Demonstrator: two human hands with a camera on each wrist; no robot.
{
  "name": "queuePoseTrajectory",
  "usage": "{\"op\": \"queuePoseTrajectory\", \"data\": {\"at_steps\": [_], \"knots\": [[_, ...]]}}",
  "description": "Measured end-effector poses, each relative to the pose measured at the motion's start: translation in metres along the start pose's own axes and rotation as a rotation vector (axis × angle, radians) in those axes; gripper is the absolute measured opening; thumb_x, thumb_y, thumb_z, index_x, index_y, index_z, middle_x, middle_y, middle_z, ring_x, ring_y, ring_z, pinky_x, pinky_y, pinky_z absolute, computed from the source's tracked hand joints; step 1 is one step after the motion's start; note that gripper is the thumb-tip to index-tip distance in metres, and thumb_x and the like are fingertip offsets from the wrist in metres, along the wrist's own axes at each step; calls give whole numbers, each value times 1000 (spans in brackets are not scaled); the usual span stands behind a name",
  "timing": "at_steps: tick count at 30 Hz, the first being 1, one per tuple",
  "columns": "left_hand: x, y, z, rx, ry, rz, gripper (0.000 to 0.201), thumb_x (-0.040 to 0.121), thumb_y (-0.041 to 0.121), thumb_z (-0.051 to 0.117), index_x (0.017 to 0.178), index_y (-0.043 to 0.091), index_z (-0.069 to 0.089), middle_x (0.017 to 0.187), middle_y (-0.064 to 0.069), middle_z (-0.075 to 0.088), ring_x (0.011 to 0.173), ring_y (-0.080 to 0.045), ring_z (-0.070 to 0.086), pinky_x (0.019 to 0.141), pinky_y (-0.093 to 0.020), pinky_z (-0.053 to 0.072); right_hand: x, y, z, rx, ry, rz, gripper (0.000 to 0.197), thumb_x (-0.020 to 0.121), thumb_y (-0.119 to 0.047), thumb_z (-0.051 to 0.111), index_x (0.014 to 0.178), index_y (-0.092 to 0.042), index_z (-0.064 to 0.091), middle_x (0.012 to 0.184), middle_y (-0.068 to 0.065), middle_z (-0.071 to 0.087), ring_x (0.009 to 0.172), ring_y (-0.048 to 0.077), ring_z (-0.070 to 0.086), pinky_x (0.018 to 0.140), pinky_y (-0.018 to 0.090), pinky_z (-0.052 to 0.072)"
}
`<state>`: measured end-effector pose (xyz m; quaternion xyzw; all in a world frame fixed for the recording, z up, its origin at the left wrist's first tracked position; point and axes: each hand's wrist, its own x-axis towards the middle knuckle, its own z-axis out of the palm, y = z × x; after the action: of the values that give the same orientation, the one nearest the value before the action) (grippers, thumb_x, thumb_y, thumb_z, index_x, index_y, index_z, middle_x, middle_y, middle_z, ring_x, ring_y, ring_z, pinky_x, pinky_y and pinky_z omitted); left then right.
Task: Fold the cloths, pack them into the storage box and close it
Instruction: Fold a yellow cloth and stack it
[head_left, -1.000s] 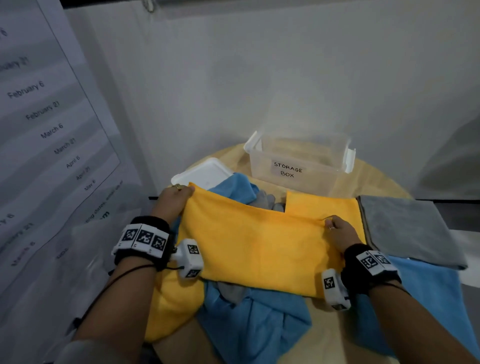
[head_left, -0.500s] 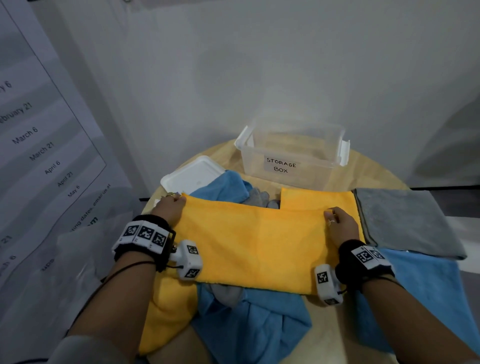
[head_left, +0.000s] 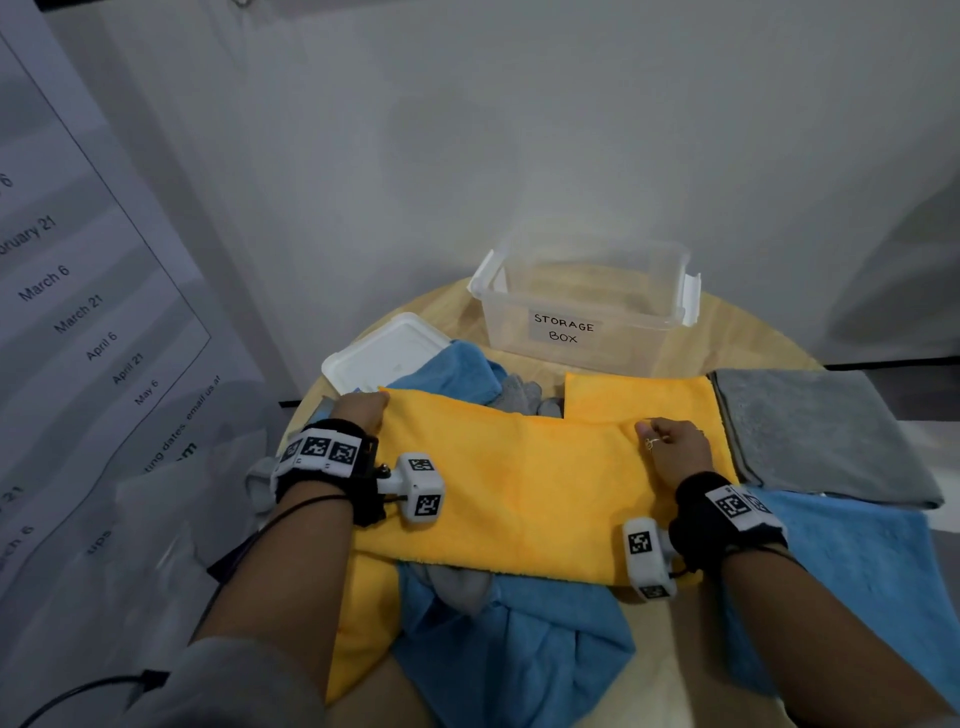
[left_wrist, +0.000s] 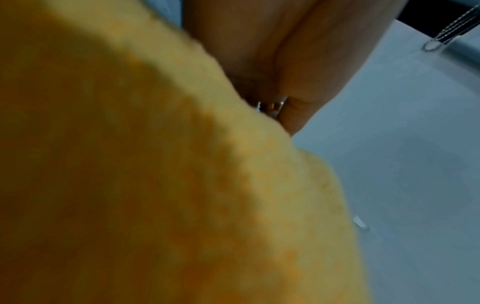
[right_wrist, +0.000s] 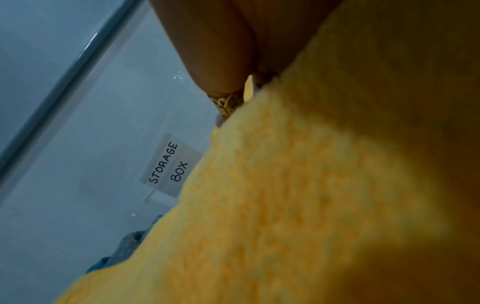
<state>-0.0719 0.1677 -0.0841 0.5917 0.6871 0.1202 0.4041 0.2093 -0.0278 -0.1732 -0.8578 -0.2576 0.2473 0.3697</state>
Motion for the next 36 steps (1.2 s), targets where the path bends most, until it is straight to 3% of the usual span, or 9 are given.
{"op": "queuePoseTrajectory", "data": {"at_steps": [2,9,12,17,23,25,28,33,36], "knots": [[3,-2,-2,-71,45,9,40,98,21,44,130,-4,50,136,-22,50,126,-34,47,98,-33,42,-1,-1,-1,40,-6,3,33,91,-27,58,115,-4,65,122,18,62,120,34,51,110,45,31],[-6,-7,-5,-148,203,119,40,97,28,46,111,-7,59,115,-26,58,108,-37,53,85,-36,40,-7,-7,-9,283,45,79,38,94,-21,54,126,-1,56,131,17,55,124,31,47,104,36,35],[-18,-5,-11,-175,212,216,39,97,31,48,116,1,62,118,-20,61,112,-33,54,95,-36,40,-9,-12,-21,340,71,75,36,93,-18,56,124,0,57,129,18,57,122,30,48,101,35,36],[-43,-6,-26,-227,174,405,24,98,20,47,108,12,67,103,-6,63,99,-19,55,90,-29,40,-15,-16,-48,355,80,5,33,91,-15,58,120,1,61,125,17,59,122,29,49,98,29,34],[-78,-13,-45,-398,213,462,19,96,32,50,88,34,66,97,1,64,94,-15,57,89,-33,45,-34,-16,-63,400,100,-62,32,93,-25,55,118,-7,63,119,13,61,115,30,52,105,45,39],[-90,-11,-47,-477,254,447,16,95,34,51,91,28,66,91,4,63,87,-10,57,85,-31,43,-42,-21,-64,469,145,-86,32,93,-26,55,117,-6,63,109,10,63,107,26,54,102,47,41],[-113,-9,-52,-548,329,460,20,95,33,52,97,18,65,93,-3,63,90,-17,57,84,-31,44,-61,-34,-74,575,193,-127,31,93,-22,55,116,-2,62,98,6,60,97,18,51,89,33,42],[-150,-18,-67,-546,400,553,23,96,26,52,109,13,66,98,-5,62,94,-15,54,82,-25,41,-88,-50,-102,632,214,-267,31,93,-19,56,117,-2,63,108,4,63,107,13,52,92,24,37],[-171,-31,-77,-571,386,640,27,94,11,54,119,15,60,103,-2,62,94,-4,57,80,-10,43,-105,-57,-120,674,194,-327,29,91,-14,57,117,-3,63,114,3,63,108,11,53,92,18,41]]}}
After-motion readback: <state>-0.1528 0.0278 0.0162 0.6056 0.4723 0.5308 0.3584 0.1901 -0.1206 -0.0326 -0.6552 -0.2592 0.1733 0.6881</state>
